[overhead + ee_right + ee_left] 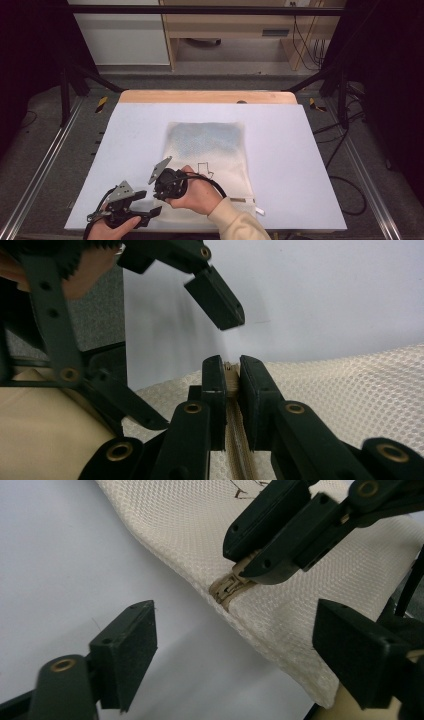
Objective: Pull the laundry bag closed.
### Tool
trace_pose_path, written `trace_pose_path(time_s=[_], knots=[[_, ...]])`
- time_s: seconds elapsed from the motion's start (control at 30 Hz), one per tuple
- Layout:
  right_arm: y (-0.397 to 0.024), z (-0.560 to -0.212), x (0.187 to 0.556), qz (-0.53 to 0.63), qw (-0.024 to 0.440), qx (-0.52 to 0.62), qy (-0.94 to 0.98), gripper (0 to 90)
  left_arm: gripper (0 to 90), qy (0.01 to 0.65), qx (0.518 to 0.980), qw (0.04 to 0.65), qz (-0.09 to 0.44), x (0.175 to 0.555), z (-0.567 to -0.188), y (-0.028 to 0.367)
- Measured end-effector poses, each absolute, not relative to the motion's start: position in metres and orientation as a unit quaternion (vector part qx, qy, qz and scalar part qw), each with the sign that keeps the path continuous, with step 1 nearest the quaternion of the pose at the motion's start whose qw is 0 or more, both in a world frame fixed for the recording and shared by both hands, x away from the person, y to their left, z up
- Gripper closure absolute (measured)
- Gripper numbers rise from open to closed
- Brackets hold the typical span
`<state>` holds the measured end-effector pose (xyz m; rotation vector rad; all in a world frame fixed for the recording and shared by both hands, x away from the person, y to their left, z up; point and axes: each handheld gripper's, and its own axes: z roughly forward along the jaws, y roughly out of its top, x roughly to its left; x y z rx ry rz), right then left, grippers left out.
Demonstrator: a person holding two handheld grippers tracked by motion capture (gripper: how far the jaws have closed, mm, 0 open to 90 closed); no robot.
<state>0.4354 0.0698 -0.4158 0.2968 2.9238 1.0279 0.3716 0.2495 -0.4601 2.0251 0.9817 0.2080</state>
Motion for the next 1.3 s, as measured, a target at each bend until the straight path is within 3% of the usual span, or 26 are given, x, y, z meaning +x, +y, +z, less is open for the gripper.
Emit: trace_pose_path(time_s=[0.3,0.6,0.83,1.3], knots=[[0.069,-0.411,0.435,0.339,0.016,0.095,0.936,82.1,39.0,0.395,0.808,0.435,0.039,0.385,-0.469,0.244],[0.067,-0.406,0.435,0.342,0.024,0.092,0.935,82.1,47.1,0.374,0.806,0.459,-0.004,0.395,-0.474,0.242],[0.068,-0.408,0.436,0.345,0.022,0.093,0.934,82.1,49.1,0.365,0.808,0.463,-0.005,0.399,-0.475,0.239],[0.066,-0.407,0.437,0.347,0.024,0.090,0.933,82.1,65.7,0.363,0.808,0.464,-0.013,0.407,-0.480,0.239]])
